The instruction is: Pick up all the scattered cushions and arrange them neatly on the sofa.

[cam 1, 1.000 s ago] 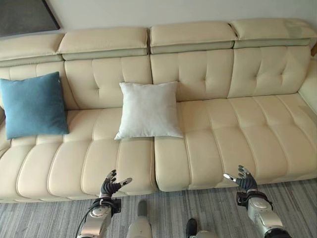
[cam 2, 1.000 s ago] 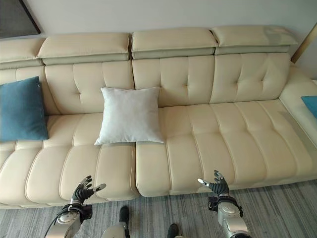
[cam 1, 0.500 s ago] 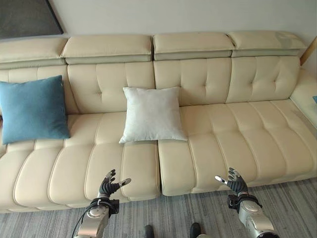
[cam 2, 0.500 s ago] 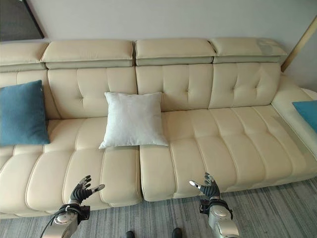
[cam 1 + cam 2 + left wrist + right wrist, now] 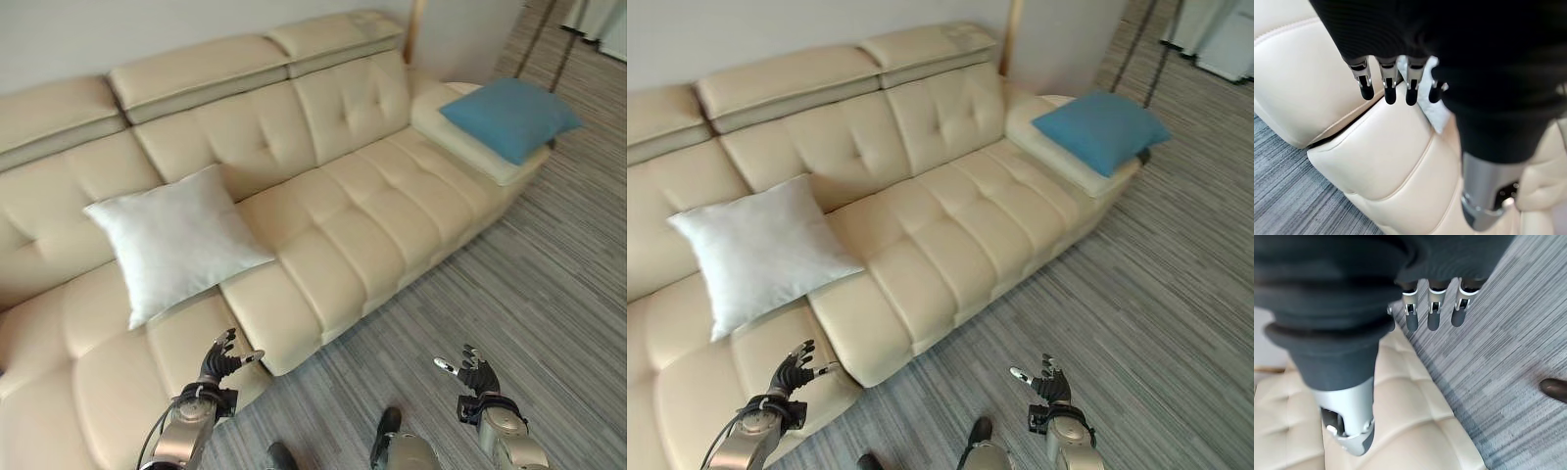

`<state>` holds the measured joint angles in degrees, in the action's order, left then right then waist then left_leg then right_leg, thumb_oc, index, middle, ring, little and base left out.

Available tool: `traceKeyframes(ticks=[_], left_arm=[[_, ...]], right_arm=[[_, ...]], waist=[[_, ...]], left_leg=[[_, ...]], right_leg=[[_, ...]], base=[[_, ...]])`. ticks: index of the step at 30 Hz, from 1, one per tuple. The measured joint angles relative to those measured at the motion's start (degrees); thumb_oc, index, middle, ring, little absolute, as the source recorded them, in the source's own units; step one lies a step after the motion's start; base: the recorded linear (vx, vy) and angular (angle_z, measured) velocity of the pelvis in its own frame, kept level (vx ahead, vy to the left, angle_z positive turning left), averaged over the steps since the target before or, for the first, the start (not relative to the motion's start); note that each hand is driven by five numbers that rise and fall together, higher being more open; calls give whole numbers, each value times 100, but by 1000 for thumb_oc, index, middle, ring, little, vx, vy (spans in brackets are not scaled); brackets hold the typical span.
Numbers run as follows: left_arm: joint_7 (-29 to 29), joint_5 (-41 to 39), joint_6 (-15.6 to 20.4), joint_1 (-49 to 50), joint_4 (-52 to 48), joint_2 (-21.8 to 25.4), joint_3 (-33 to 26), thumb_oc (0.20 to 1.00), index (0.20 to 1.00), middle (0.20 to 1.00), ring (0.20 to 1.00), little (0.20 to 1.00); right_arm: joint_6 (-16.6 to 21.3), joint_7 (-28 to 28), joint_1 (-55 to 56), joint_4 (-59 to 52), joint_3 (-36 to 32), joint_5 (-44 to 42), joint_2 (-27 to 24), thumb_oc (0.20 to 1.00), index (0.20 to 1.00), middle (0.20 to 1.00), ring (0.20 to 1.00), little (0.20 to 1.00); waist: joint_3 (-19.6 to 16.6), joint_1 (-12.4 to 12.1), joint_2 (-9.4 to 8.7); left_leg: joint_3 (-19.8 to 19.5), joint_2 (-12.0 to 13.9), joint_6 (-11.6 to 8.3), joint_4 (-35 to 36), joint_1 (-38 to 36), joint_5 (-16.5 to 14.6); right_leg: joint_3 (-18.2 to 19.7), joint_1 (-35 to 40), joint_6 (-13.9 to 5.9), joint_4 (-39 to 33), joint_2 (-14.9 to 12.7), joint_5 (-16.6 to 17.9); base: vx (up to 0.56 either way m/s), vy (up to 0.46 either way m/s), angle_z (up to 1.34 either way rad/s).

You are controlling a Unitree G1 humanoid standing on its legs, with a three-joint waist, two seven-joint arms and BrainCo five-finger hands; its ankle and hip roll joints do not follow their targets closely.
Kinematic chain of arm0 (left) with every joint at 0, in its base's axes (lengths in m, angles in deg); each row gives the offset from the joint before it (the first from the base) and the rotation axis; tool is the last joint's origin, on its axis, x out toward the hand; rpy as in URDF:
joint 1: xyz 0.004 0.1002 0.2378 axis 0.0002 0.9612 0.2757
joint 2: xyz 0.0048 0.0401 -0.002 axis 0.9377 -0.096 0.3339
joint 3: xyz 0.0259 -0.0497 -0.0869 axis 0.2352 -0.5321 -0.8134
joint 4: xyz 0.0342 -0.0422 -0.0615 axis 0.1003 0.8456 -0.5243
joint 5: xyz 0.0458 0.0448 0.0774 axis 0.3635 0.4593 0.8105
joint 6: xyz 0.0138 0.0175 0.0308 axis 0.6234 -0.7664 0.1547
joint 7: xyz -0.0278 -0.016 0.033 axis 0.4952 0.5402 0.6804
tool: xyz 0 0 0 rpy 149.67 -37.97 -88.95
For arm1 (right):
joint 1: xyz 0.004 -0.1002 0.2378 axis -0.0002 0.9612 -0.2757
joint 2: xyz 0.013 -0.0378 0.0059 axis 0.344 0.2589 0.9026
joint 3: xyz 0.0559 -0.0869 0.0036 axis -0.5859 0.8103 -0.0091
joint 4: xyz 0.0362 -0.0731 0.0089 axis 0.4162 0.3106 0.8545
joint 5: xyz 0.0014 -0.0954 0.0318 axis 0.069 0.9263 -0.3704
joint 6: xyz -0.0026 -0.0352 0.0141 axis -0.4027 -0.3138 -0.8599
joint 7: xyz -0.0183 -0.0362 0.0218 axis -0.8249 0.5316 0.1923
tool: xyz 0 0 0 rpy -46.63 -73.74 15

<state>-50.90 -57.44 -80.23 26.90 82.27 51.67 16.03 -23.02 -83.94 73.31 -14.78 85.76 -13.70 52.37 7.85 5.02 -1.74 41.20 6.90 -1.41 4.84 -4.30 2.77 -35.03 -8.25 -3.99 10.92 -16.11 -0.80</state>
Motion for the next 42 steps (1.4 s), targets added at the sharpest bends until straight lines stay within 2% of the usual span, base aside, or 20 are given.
traceKeyframes(ticks=[3,5,10,12,14,15,16,17,19,21,22,25,27,29,33,34,36,38,39,42], left_arm=[[110,141,-55,63,24,-99,12,1000,1000,1000,1000,1000],[149,145,-60,-90,-31,-177,11,1000,1000,1000,1000,1000],[154,141,-34,-476,-17,-196,58,1000,1000,1000,1000,1000],[150,136,-26,-447,-11,-185,46,1000,1000,1000,1000,1000],[120,91,-7,-269,-29,-193,34,1000,1000,1000,1000,1000],[115,61,13,-206,-32,-244,66,1000,1000,1000,1000,1000],[117,27,24,-212,-46,-269,137,1000,1000,1000,1000,1000],[77,-25,88,-176,-189,-384,140,1000,1000,1000,1000,1000],[72,-89,148,-301,-223,-478,209,1000,1000,1000,1000,1000],[46,-89,169,-222,-149,-495,215,1000,1000,1000,1000,1000],[15,-88,134,-232,192,-498,228,1000,1000,1000,1000,1000],[-53,-88,133,-318,373,-518,227,1000,1000,1000,1000,1000],[-103,-88,132,-247,370,-499,222,1000,1000,1000,1000,1000],[-105,-87,127,-178,368,-499,225,1000,1000,1000,1000,1000],[-101,-85,136,-273,187,-307,221,1000,1000,1000,1000,1000],[-97,-84,144,-285,164,-227,220,1000,1000,1000,1000,1000],[-95,-83,140,-314,157,-101,209,1000,1000,1000,1000,1000],[-86,-81,124,-299,209,-67,221,1000,1000,1000,1000,1000],[-82,-80,105,-284,204,-31,223,1000,1000,1000,1000,1000],[-73,-78,99,-269,193,-24,226,1000,1000,1000,1000,1000]], right_arm=[[-7,-19,-51,-32,1,3,-223,1000,1000,1000,1000,1000],[-9,-32,61,-31,-5,11,-500,1000,1000,1000,1000,1000],[5,-7,143,28,-16,5,-520,1000,1000,1000,1000,1000],[-3,7,84,67,12,-2,-464,1000,1000,1000,1000,1000],[1,11,-69,17,161,-1,-456,1000,1000,1000,1000,1000],[6,12,-172,-4,243,-1,-525,1000,1000,1000,1000,1000],[4,9,-224,-24,246,0,-543,1000,1000,1000,1000,1000],[8,6,-192,-146,246,1,-581,1000,1000,1000,1000,1000],[4,23,-207,-234,368,2,-581,1000,1000,1000,1000,1000],[18,32,-303,-154,527,4,-498,1000,1000,1000,1000,1000],[31,55,-524,50,568,3,-471,1000,1000,1000,1000,1000],[26,11,-465,216,486,-1,-483,1000,1000,1000,1000,1000],[23,13,-382,242,465,1,-455,1000,1000,1000,1000,1000],[25,11,-330,239,450,4,-471,1000,1000,1000,1000,1000],[17,58,-251,223,457,5,-369,1000,1000,1000,1000,1000],[16,98,-235,225,457,9,-304,1000,1000,1000,1000,1000],[13,159,-215,254,473,49,-131,1000,1000,1000,1000,1000],[6,197,-216,259,477,113,5,1000,1000,1000,1000,1000],[0,250,-191,254,506,118,75,1000,1000,1000,1000,1000],[-3,270,-129,244,501,221,75,1000,1000,1000,1000,1000]], waist=[[55,-48,263],[7,106,503],[-26,283,487],[-23,256,417],[-29,44,340],[-40,6,351],[-37,7,340],[-26,-29,310],[2,-35,175],[-103,-284,12],[43,-475,36],[194,-522,274],[205,-658,395],[193,-672,568],[215,-555,334],[201,-553,294],[229,-560,171],[235,-540,182],[256,-490,104],[282,-399,34]], left_leg=[[-220,107,-100,-14,-31,-16],[-447,275,-211,-22,1,124],[-450,749,-251,-846,-10,145],[-584,966,-256,-1511,31,151],[-1378,1284,-299,-2899,369,144],[-2021,1174,-485,-3267,575,-95],[-2334,971,-645,-3210,707,-318],[-2984,552,-647,-2832,935,-530],[-3292,191,-567,-2275,1636,-532],[-4225,-325,-517,-960,1640,-457],[-4677,-596,-478,-146,1684,-195],[-4616,-628,-576,-255,2180,98],[-4510,-568,-549,-515,2264,105],[-4460,-548,-315,-462,1917,172],[-3857,-1040,-178,-214,1444,265],[-3773,-1110,36,-177,1349,341],[-3744,-1195,226,-137,1150,333],[-3767,-1161,664,-140,1012,421],[-3768,-1185,789,-146,895,365],[-3749,-1215,879,-142,677,391]], right_leg=[[-104,-18,233,-152,221,324],[-53,-40,247,-237,497,199],[304,-22,390,-207,804,-111],[505,-2,604,-153,916,-268],[1202,159,852,-212,1115,-267],[1404,208,850,-287,1193,-104],[1633,273,862,-368,1253,-65],[1807,397,852,-607,1293,39],[2024,498,829,-740,1390,47],[2595,534,702,-1081,1434,154],[2881,790,703,-1495,1487,372],[2917,962,805,-1560,1659,238],[3108,1041,637,-1584,1650,122],[3245,1187,431,-1549,1582,3],[3357,1210,-88,-1073,877,-407],[3354,1203,-201,-858,805,-478],[3321,1020,-413,-245,741,-623],[3357,502,-653,910,767,-781],[3356,-213,-873,2316,685,-928],[3112,-761,-690,2957,652,-1026]], base=[[62,-161,-105],[117,-247,-39],[203,-304,-45],[211,-180,-85],[170,-82,-149],[123,-5,-135],[131,-2,-103],[121,15,-109],[275,25,-80],[262,36,-118],[217,37,-132],[169,77,-53],[222,148,-77],[240,151,-65],[209,130,-47],[165,108,-52],[149,110,-51],[146,121,-45],[128,110,-16],[180,35,1]])
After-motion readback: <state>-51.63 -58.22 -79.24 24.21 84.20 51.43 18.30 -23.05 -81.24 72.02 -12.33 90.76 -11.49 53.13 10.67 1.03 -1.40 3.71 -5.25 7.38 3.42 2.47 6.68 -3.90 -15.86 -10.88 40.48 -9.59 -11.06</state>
